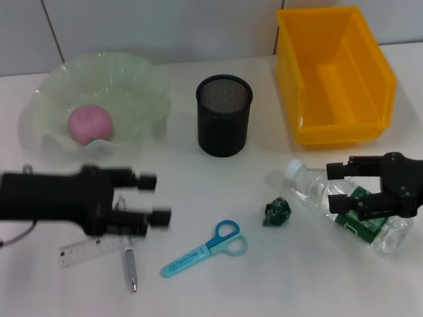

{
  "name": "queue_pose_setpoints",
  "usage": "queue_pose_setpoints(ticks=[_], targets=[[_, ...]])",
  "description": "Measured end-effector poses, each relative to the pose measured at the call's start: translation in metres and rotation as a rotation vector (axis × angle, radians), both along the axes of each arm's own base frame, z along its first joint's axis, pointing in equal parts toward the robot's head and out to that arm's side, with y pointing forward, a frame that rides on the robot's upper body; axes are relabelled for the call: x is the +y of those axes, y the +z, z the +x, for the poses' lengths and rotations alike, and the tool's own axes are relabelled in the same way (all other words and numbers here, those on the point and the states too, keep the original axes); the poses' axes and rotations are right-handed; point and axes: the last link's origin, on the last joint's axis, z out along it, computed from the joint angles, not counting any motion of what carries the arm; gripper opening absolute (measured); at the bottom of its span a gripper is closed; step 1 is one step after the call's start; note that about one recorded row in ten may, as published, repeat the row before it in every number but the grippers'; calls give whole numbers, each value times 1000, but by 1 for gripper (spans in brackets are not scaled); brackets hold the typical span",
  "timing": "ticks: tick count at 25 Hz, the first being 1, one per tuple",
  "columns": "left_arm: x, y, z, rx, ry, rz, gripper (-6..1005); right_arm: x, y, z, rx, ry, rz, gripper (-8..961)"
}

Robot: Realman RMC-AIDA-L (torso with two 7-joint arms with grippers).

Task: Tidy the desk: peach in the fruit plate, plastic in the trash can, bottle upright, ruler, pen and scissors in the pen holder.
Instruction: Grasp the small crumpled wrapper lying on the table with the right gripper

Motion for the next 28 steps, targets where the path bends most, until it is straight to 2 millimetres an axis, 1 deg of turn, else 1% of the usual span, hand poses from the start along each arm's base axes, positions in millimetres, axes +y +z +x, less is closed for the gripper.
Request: queue_pose_setpoints(ticks=[2, 3, 4, 5, 6, 7, 8, 9, 12, 13, 14, 15, 16, 17, 18, 19, 20, 21, 22, 23, 24, 25, 26, 27, 28], targets=[[-2, -6, -7, 54, 0, -17, 802, 2, 2, -2, -15, 8, -11, 816], [-3, -8, -9, 77, 0, -22, 802, 6, 5, -6, -59, 22, -39, 816], [-4, -10, -11, 93, 1, -27, 802, 6, 5, -6, -59, 22, -39, 816], [-4, -11, -13, 104, 2, -29, 802, 11, 7, -13, -106, 38, -72, 816], [-4, -11, -13, 109, 3, -28, 802, 11, 7, -13, -106, 38, -72, 816], [-4, -10, -14, 110, 5, -25, 802, 14, 9, -19, -130, 49, -83, 816], [-4, -9, -15, 109, 7, -21, 802, 21, 15, -30, -168, 64, -94, 816], [-4, -9, -15, 109, 7, -21, 802, 21, 15, -30, -168, 64, -94, 816], [-3, -2, -17, 98, 20, -1, 802, 31, 22, -52, -217, 77, -102, 816], [-3, 0, -17, 94, 25, 4, 802, 37, 23, -66, -264, 91, -118, 816], [-3, 1, -17, 90, 28, 5, 802, 37, 23, -66, -264, 91, -118, 816], [-3, 1, -17, 88, 30, 5, 802, 42, 21, -79, -326, 122, -140, 816], [-3, 1, -17, 87, 30, 5, 802, 42, 21, -79, -326, 122, -140, 816], [-3, 1, -17, 86, 30, 5, 802, 44, 19, -85, -357, 136, -148, 816], [-2, 2, -16, 84, 29, 7, 802, 49, 13, -96, -433, 171, -161, 816], [-2, 2, -16, 84, 29, 7, 802, 49, 13, -96, -433, 171, -161, 816], [-1, 2, -15, 83, 29, 8, 802, 54, 7, -104, -507, 198, -172, 816], [-1, 3, -15, 81, 29, 11, 802, 54, 7, -104, -507, 198, -172, 816], [-1, 3, -15, 80, 29, 11, 802, 56, 3, -109, -544, 210, -179, 816], [0, 3, -14, 80, 31, 12, 802, 61, -7, -116, -622, 238, -196, 816], [0, 3, -14, 80, 33, 13, 802, 61, -7, -116, -622, 238, -196, 816], [1, 3, -14, 80, 34, 13, 802, 64, -19, -121, -686, 265, -208, 816], [1, 3, -13, 80, 35, 13, 802, 64, -19, -121, -686, 265, -208, 816], [1, 3, -13, 80, 35, 13, 802, 65, -25, -123, -715, 280, -211, 816], [1, 3, -13, 79, 36, 13, 802, 67, -37, -125, -769, 305, -208, 816]])
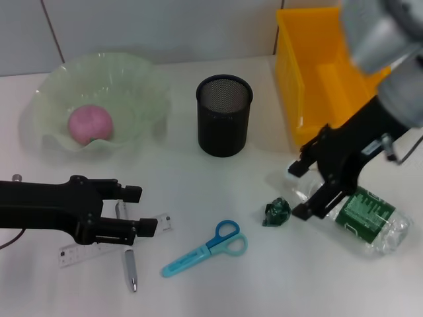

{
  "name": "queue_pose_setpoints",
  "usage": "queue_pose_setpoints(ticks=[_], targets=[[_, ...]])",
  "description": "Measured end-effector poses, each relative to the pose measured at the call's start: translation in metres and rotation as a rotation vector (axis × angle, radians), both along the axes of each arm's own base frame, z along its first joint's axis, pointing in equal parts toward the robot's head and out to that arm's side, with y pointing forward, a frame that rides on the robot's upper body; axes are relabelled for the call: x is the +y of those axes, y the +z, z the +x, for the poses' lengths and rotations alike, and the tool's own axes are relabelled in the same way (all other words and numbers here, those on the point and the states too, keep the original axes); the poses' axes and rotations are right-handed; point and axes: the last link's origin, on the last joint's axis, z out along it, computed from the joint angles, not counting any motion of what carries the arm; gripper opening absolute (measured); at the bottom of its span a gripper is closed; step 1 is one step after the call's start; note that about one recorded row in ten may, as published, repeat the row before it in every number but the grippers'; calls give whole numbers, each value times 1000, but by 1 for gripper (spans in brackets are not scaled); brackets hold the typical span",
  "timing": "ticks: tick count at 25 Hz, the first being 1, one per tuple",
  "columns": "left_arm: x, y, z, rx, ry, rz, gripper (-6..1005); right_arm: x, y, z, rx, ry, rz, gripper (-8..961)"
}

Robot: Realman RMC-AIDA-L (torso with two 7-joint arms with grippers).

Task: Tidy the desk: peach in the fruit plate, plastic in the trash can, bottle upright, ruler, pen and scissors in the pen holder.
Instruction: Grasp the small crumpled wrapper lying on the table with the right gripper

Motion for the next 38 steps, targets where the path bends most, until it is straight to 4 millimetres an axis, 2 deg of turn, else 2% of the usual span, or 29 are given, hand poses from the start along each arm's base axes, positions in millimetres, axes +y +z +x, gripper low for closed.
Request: queue_pose_setpoints(ticks=[1, 4, 5, 6, 10, 15, 20, 38], targets=[[0, 0, 0, 0, 0, 0, 802, 0, 0, 0, 0, 0, 0, 816], [0, 0, 0, -2, 2, 0, 801, 4, -18, -2, -66, 54, 16, 816], [0, 0, 0, -2, 3, 1, 801, 5, -30, -1, -97, 75, 22, 816], [0, 0, 0, -2, 3, 1, 801, 5, -30, -1, -97, 75, 22, 816], [-2, 1, -2, -16, 15, 6, 801, 8, -54, 4, -149, 99, 21, 816], [-3, 1, -3, -21, 18, 5, 801, 10, -68, 10, -177, 110, 30, 816], [-3, 1, -4, -21, 19, 3, 801, 10, -77, 12, -200, 122, 33, 816], [-6, 4, -5, -30, 19, -2, 801, 11, -85, 19, -235, 130, 48, 804]])
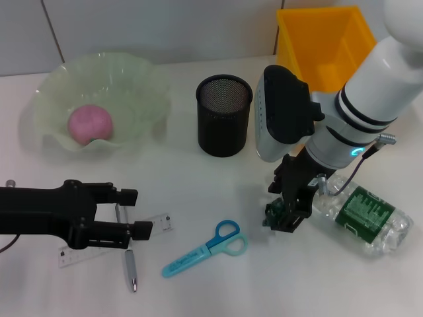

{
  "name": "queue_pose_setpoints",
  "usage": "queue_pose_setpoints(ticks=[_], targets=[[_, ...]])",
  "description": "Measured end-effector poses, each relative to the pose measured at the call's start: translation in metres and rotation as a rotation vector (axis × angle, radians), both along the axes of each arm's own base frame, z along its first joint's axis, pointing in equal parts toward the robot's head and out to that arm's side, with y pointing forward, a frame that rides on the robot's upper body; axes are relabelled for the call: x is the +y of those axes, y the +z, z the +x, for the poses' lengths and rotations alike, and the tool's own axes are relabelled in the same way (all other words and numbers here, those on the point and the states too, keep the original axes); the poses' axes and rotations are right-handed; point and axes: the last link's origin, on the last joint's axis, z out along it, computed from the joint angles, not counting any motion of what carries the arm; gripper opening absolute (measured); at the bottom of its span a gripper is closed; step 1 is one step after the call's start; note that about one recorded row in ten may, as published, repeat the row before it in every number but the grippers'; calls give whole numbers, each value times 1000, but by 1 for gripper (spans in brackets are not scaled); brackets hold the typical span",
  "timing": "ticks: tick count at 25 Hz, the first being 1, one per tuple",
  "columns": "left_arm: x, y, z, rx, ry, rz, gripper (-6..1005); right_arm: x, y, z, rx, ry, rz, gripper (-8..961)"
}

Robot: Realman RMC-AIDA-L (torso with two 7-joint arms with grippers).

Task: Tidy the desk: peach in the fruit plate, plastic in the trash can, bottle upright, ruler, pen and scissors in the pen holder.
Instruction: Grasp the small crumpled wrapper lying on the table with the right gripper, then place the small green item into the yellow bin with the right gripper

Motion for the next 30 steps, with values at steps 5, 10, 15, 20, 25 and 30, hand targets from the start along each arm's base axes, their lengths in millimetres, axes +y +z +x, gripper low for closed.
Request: queue_pose_setpoints(ticks=[5, 10, 15, 20, 25, 30], targets=[[0, 2, -1, -6, 4, 3, 801, 1, 0, 0, -5, 3, 7, 725], [-1, 6, -2, -21, 9, 12, 801, 1, 0, 1, -16, 5, 8, 571], [-1, 7, -2, -23, 8, 14, 801, 1, 2, -2, -11, 16, 11, 376], [-1, 7, -2, -23, 8, 14, 801, 1, 7, -9, 13, 16, 20, 345], [-1, 7, -2, -25, 10, 17, 801, -1, 24, -25, 85, 8, 37, 305], [0, 8, -2, -26, 12, 22, 801, -3, 60, -50, 265, -35, 69, 268]])
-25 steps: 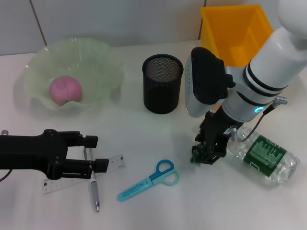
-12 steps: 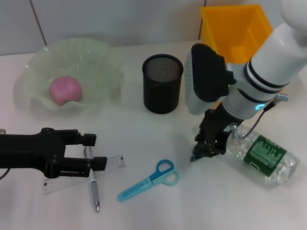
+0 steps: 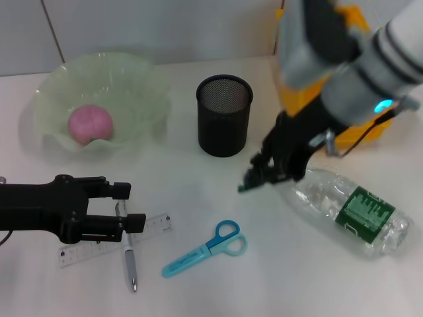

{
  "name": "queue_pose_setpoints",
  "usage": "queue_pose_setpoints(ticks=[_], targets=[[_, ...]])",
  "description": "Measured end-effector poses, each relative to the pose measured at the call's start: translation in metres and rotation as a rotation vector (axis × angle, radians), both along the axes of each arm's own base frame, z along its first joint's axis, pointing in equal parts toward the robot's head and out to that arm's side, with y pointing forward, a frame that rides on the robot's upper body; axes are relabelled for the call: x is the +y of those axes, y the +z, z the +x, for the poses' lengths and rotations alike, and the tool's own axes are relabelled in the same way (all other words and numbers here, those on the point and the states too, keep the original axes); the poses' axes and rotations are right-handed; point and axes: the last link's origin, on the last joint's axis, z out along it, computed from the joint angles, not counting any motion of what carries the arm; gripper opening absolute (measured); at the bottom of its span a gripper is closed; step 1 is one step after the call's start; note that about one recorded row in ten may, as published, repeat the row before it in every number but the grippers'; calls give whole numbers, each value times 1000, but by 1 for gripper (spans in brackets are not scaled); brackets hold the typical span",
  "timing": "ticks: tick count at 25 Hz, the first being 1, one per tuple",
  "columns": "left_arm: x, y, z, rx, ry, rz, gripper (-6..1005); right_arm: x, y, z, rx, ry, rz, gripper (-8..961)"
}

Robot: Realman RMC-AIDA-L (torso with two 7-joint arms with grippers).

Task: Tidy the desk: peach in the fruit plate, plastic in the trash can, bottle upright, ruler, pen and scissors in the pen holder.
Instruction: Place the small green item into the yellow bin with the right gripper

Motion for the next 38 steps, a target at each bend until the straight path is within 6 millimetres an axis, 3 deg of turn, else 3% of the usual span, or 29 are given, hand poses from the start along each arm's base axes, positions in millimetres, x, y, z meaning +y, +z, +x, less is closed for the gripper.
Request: queue_pose_setpoints(ticks=[2, 3, 6, 8, 12, 17, 27, 32, 38], targets=[[0, 0, 0, 0, 0, 0, 801, 4, 31, -11, 104, -33, 82, 257], [0, 0, 0, 0, -2, 0, 801, 4, 31, -11, 104, -33, 82, 251], [0, 0, 0, 1, -4, 0, 801, 11, 62, -13, 179, -87, 212, 221], [0, 0, 0, 1, -4, 0, 801, 20, 87, -7, 217, -145, 343, 198], [0, 0, 1, 0, -5, 0, 801, 36, 108, 12, 200, -230, 525, 181], [1, 0, 2, -1, -9, -2, 801, 53, 114, 39, 128, -338, 693, 181], [1, -1, 3, -1, -11, -2, 801, 71, 92, 75, 58, -498, 726, 245], [1, -1, 3, -1, -10, -3, 800, 73, 88, 79, 64, -506, 730, 277], [2, -1, 3, -2, -9, -3, 800, 73, 87, 78, 71, -509, 733, 474]])
